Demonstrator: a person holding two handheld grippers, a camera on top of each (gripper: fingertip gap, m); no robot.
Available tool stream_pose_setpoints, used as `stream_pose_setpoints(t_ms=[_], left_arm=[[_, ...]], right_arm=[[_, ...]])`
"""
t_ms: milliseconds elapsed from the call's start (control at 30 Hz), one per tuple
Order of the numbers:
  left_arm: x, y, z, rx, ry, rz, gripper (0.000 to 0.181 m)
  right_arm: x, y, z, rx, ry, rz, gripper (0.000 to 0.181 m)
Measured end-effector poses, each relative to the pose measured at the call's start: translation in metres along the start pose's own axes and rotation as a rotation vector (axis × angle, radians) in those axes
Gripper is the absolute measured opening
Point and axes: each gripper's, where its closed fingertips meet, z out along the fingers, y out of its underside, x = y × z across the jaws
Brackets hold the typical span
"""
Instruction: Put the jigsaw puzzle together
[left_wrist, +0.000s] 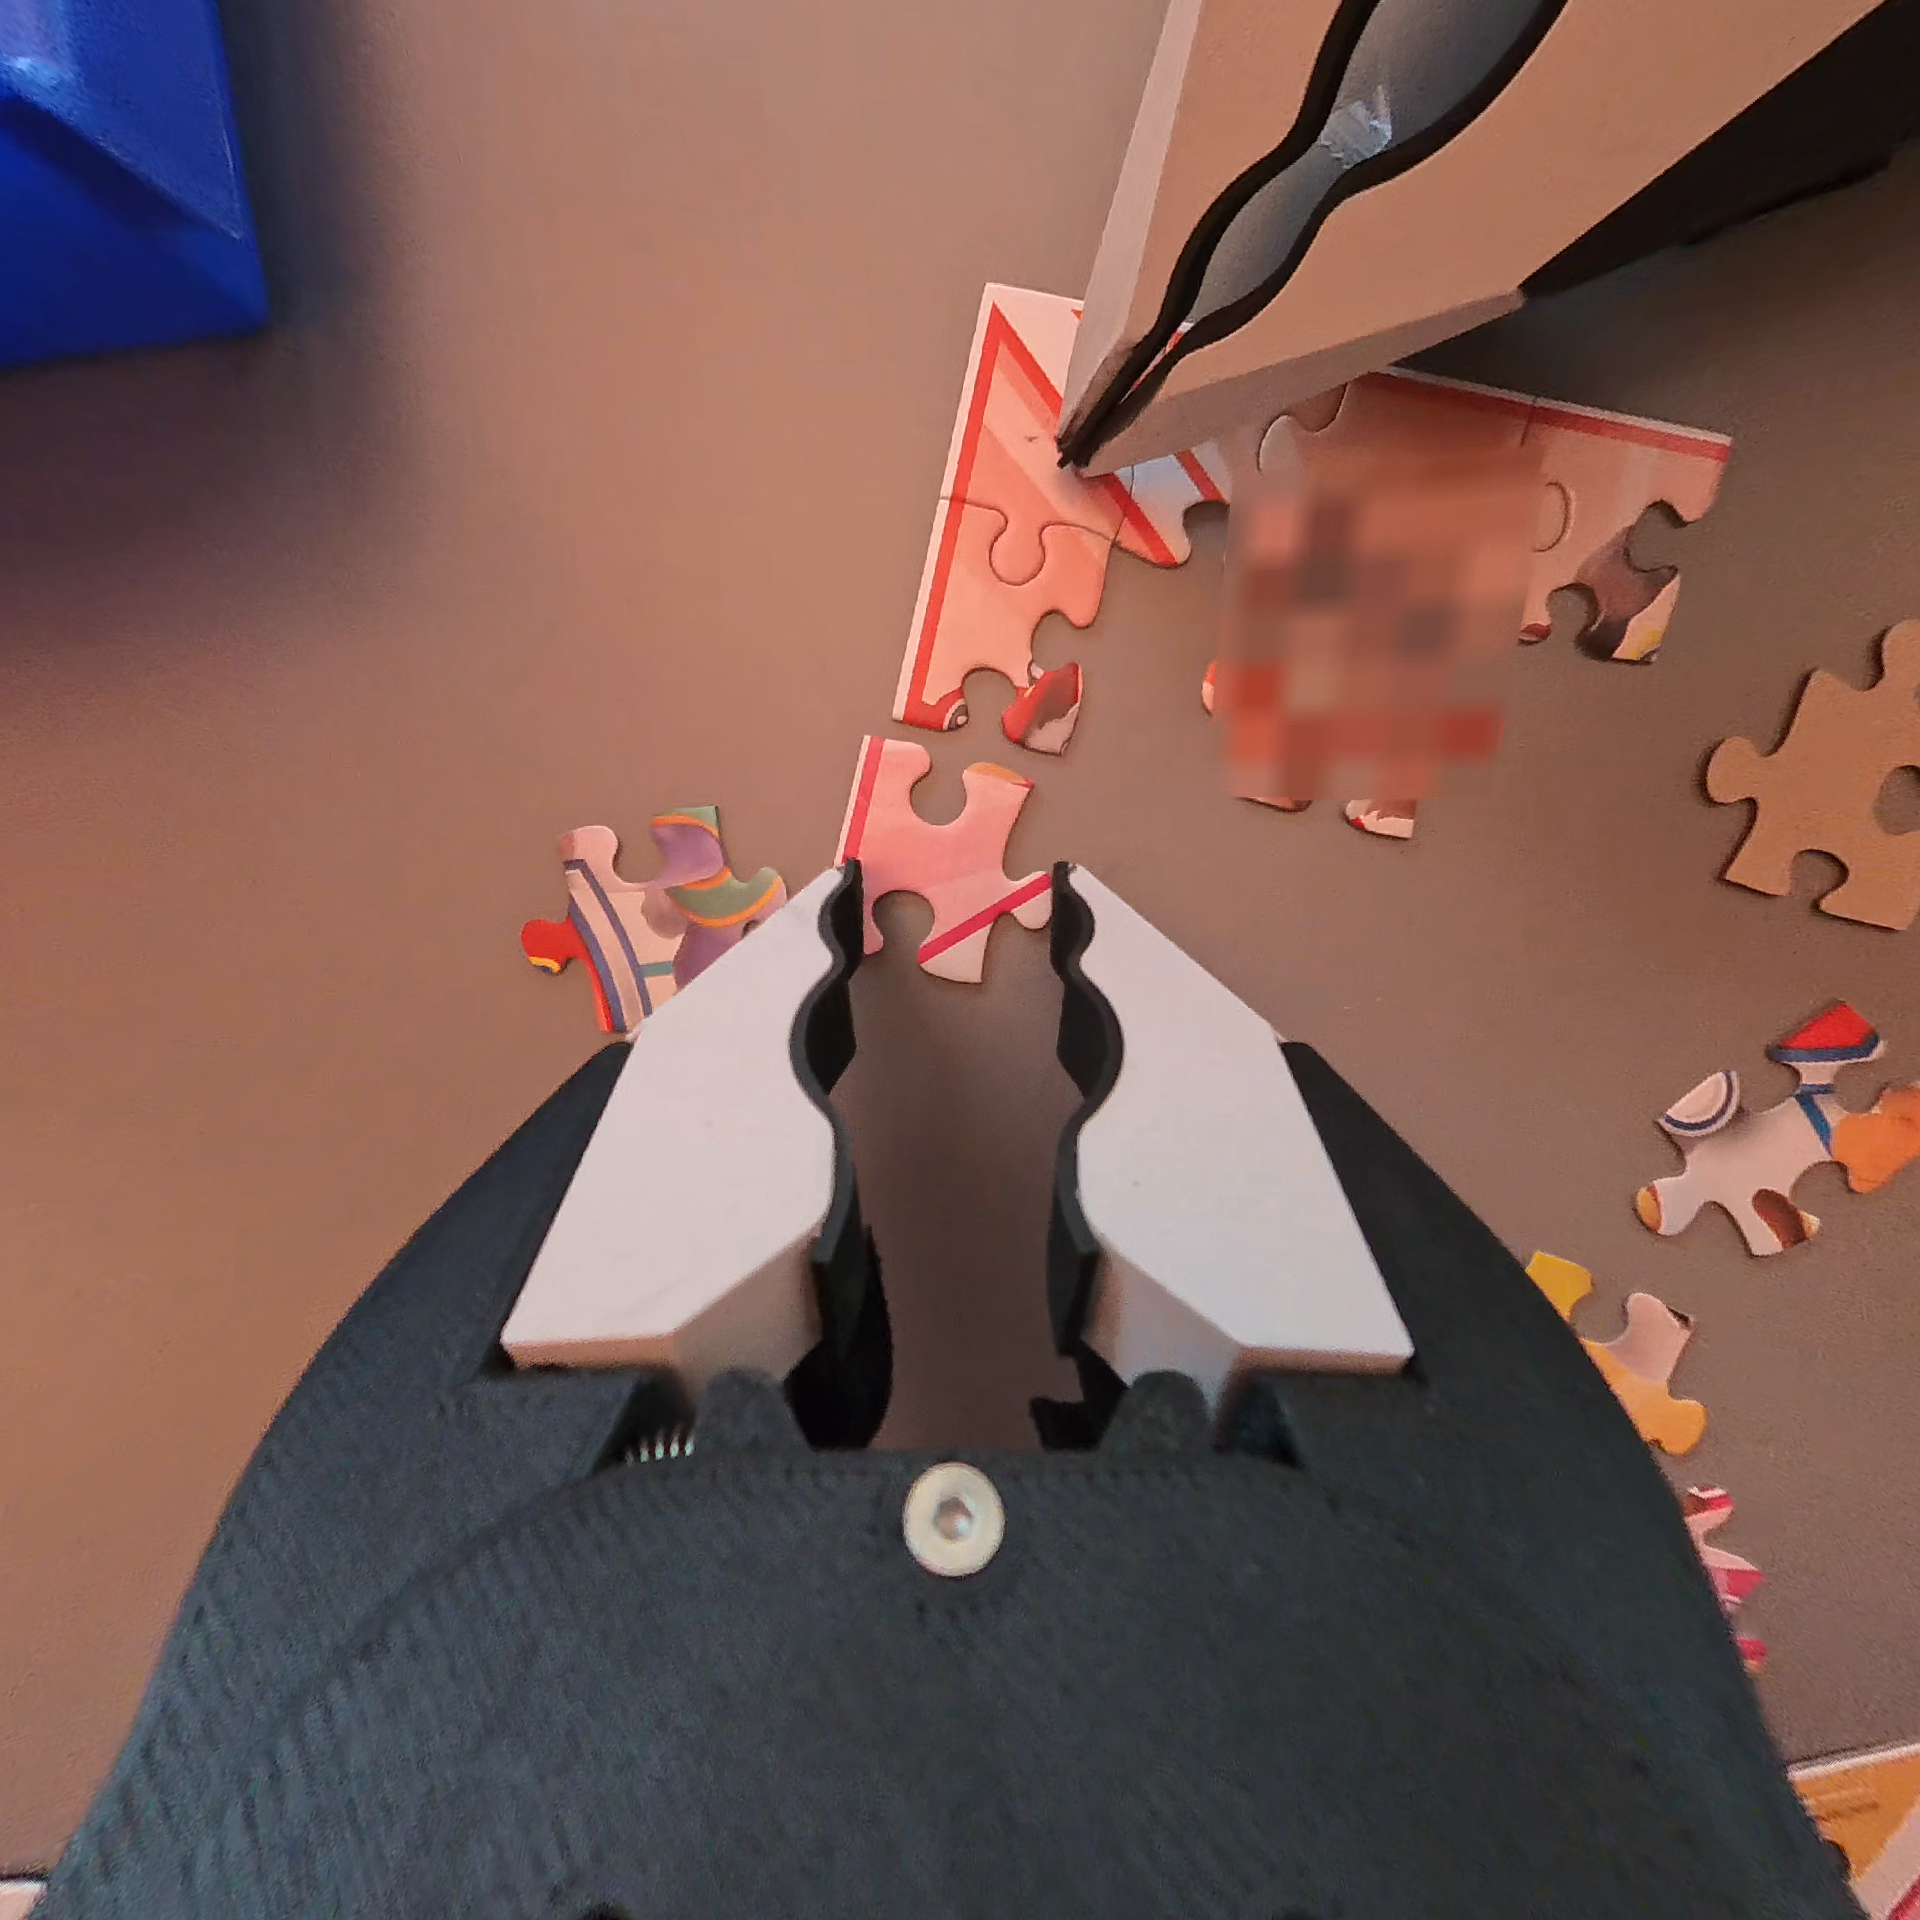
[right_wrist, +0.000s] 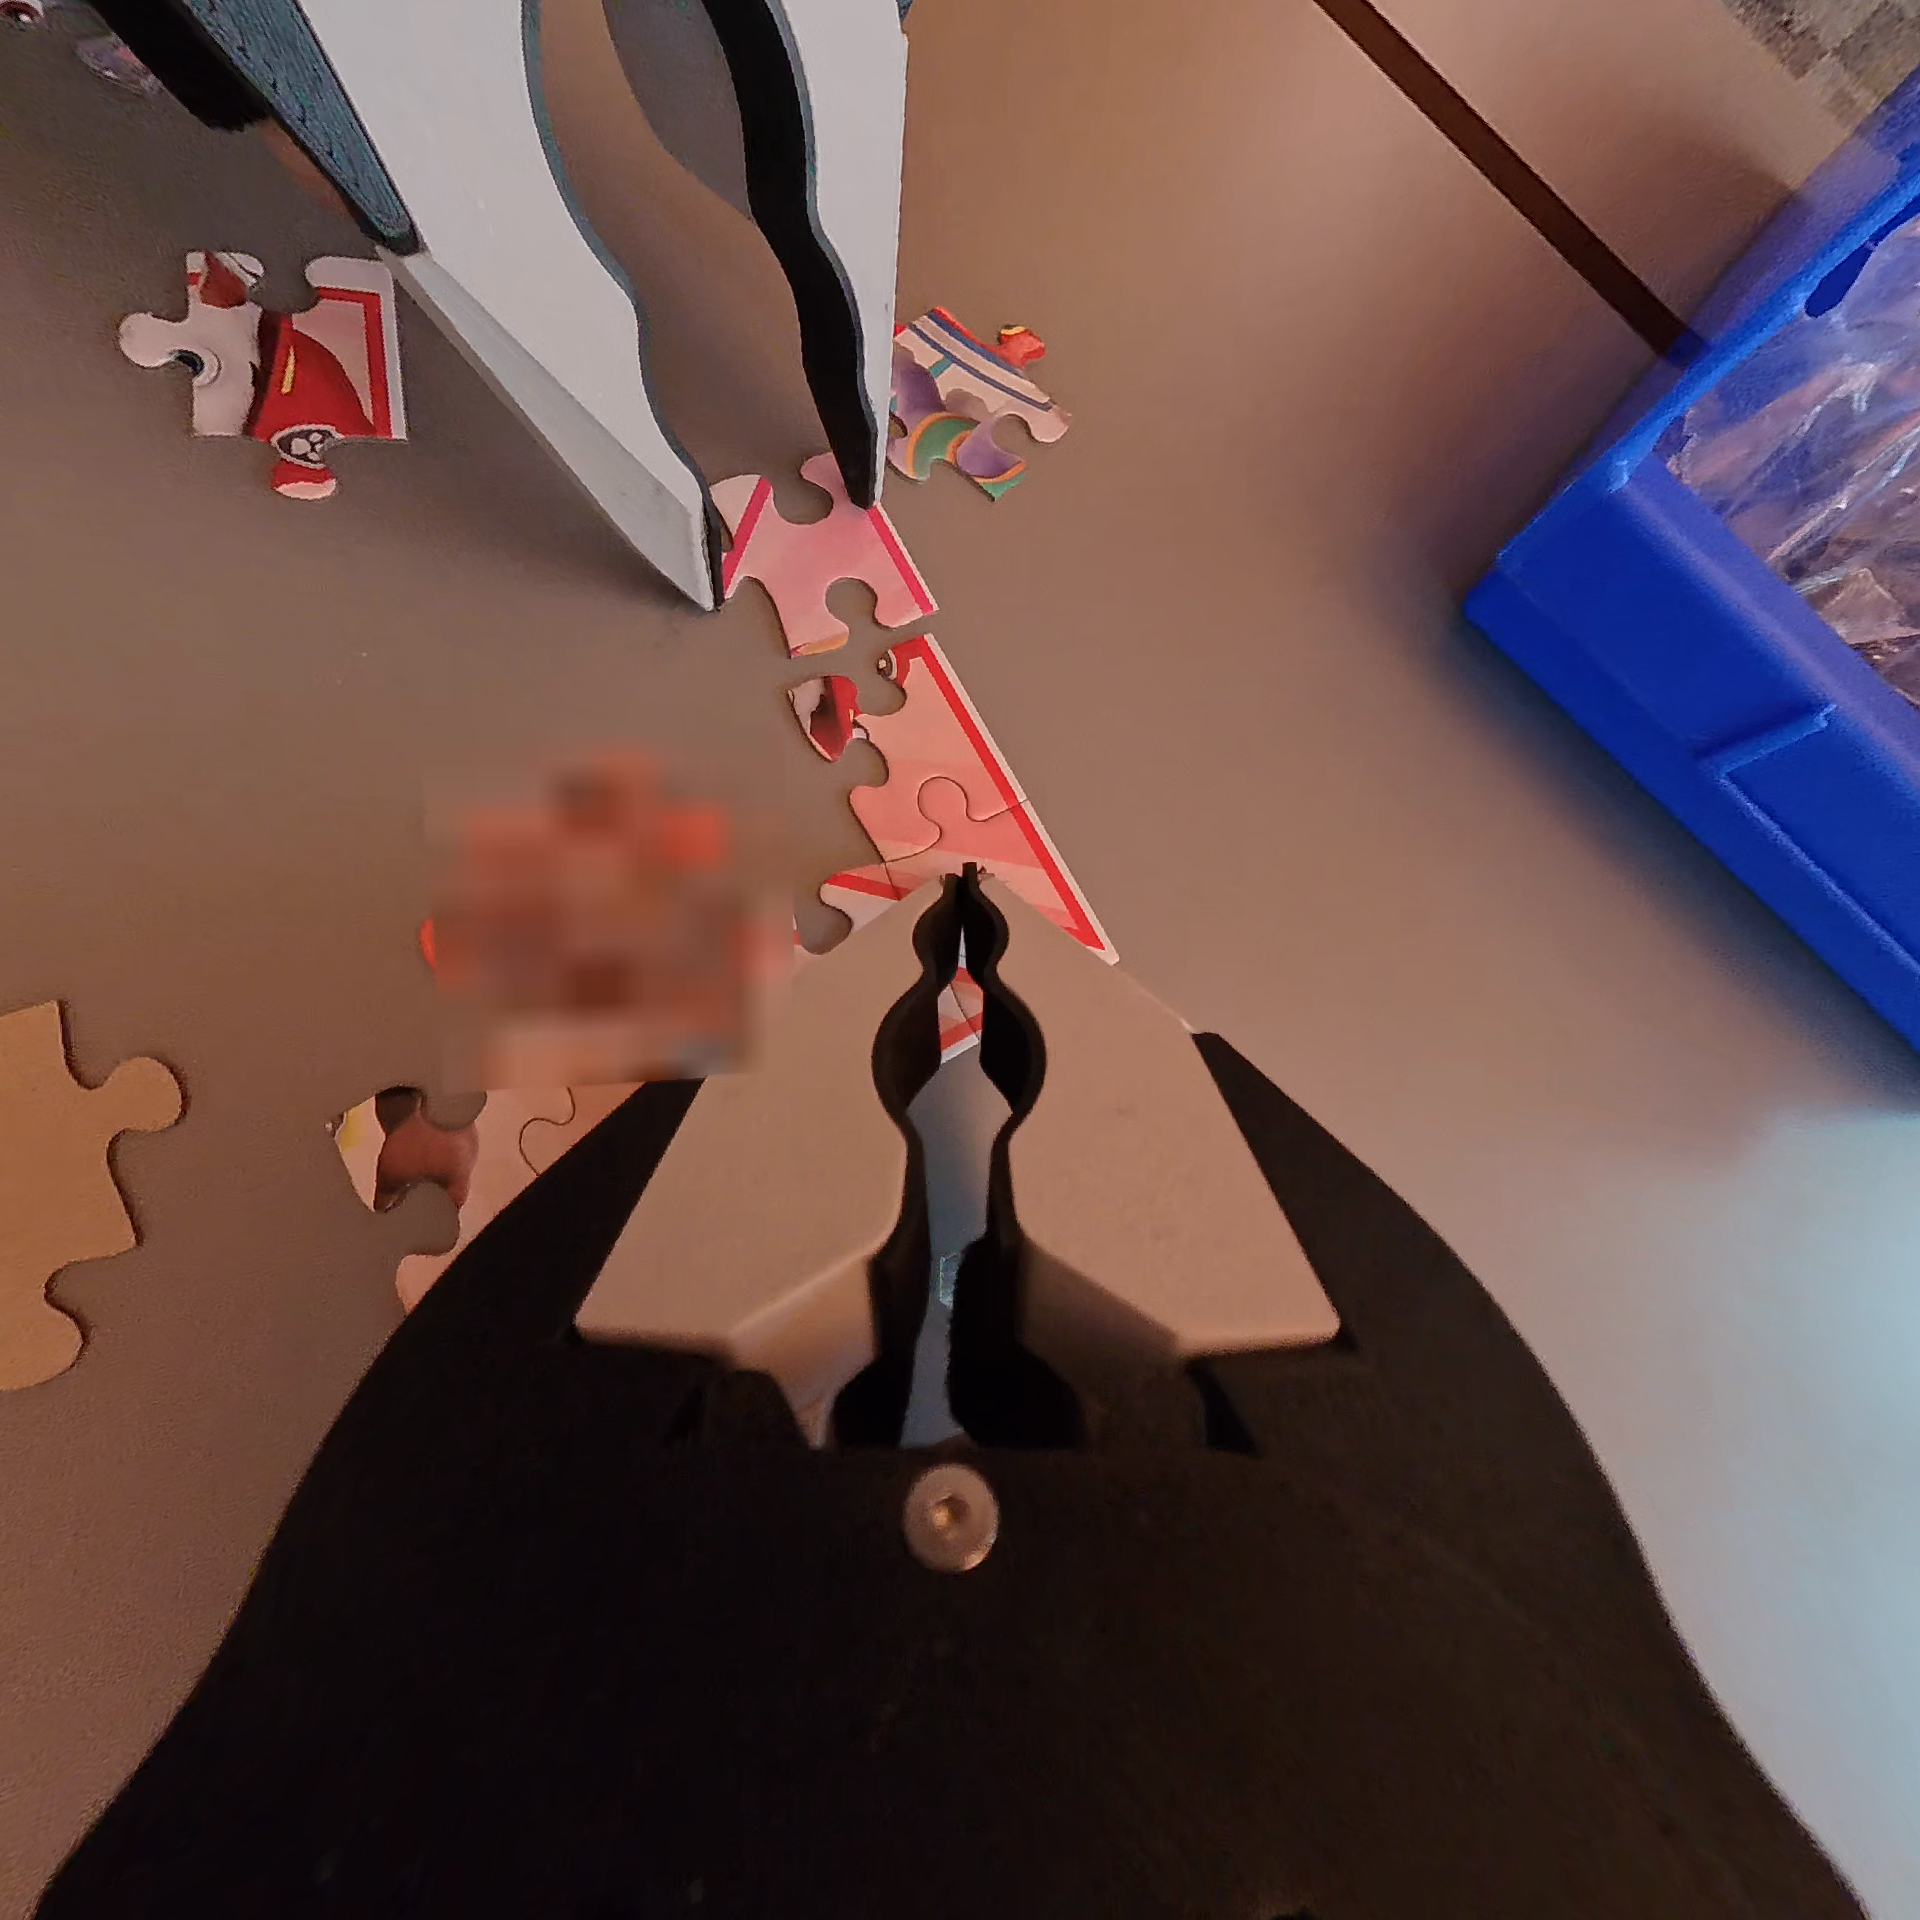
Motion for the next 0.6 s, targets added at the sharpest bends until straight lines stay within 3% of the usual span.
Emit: stream_pose_setpoints(t_ms=[200,333,467,533,600], left_arm=[[0.019,-0.008,-0.009,0.029,-0.019,0.054,0.038],[0.088,-0.022,-0.02,0.073,0.113,0.136,0.045],[0.151,-0.018,-0.016,0.035,0.174,0.234,0.054],[0.156,-0.007,-0.009,-0.025,0.118,0.263,0.061],[0.151,-0.005,-0.013,-0.002,0.094,0.232,0.06]], right_arm=[[0.005,-0.006,-0.008,0.049,0.014,-0.001,0.0],[0.01,-0.002,-0.01,0.049,0.02,0.024,0.0],[0.011,-0.002,-0.012,0.055,0.019,0.033,0.0],[0.011,-0.002,-0.011,0.052,0.024,0.025,0.0],[0.013,-0.002,-0.013,0.057,0.04,0.025,0.0]])
